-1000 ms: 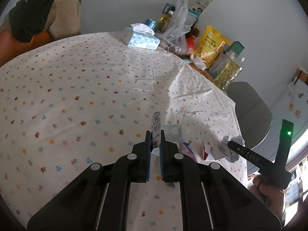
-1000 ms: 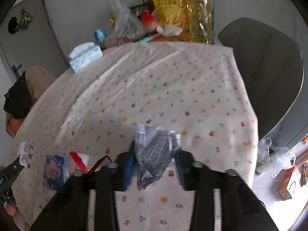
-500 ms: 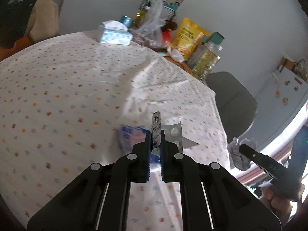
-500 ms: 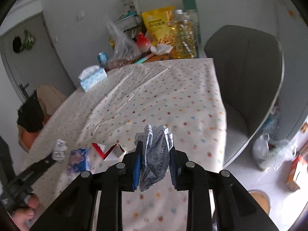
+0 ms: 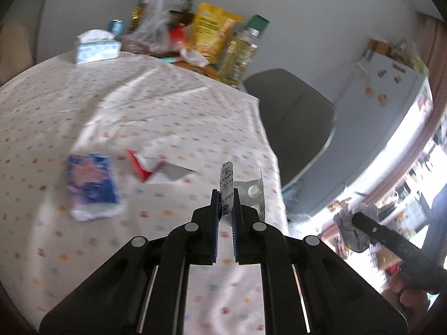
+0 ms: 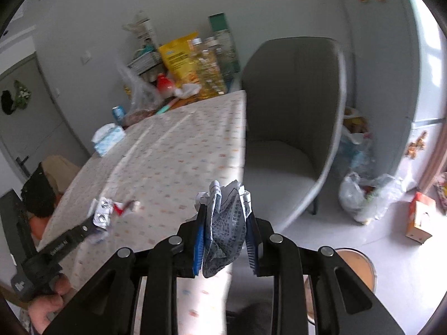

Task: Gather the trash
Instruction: 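Carry both items to the bucket and open both grippers over it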

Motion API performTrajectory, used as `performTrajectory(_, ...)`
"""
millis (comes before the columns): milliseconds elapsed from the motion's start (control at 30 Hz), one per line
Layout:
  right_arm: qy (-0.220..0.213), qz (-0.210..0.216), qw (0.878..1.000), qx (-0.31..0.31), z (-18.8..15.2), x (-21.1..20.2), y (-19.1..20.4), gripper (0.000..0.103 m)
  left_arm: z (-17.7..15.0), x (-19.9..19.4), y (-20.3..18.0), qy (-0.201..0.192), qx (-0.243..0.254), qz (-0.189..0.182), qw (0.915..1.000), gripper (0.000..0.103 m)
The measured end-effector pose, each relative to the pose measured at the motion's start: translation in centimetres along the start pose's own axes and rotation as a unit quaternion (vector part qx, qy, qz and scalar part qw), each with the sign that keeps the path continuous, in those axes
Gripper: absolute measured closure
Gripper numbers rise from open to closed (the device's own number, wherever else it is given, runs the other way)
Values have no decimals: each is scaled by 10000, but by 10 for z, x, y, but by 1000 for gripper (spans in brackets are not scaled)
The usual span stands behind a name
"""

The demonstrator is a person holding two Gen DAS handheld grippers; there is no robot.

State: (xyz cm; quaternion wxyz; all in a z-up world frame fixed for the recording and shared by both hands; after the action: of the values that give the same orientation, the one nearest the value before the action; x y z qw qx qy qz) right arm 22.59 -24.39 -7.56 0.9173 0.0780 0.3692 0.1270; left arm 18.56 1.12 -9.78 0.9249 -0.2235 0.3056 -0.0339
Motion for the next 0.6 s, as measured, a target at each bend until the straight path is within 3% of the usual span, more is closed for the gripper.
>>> performTrajectory(333,147,-712,9956,589,-32,-13,-99,78,-24,33,-62,385,439,-279,9979,95)
performTrajectory(600,296,-990,9893,1029,-58,-13,-161,77,-48,51,-102,650,772,-329,9944,95)
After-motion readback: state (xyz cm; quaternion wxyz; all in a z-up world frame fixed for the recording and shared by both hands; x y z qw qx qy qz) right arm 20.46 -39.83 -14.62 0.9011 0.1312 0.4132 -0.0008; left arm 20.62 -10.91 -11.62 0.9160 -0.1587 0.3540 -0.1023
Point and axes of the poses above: each gripper's, at about its wrist camera, not at the fingertips, and x roughly the way its jaws point, y to its left, z to its top, the point moved 3 cm from there along x, roughly the way its jaws point, and after that the axes turned 3 degrees about -z, right-handed, at the moved point
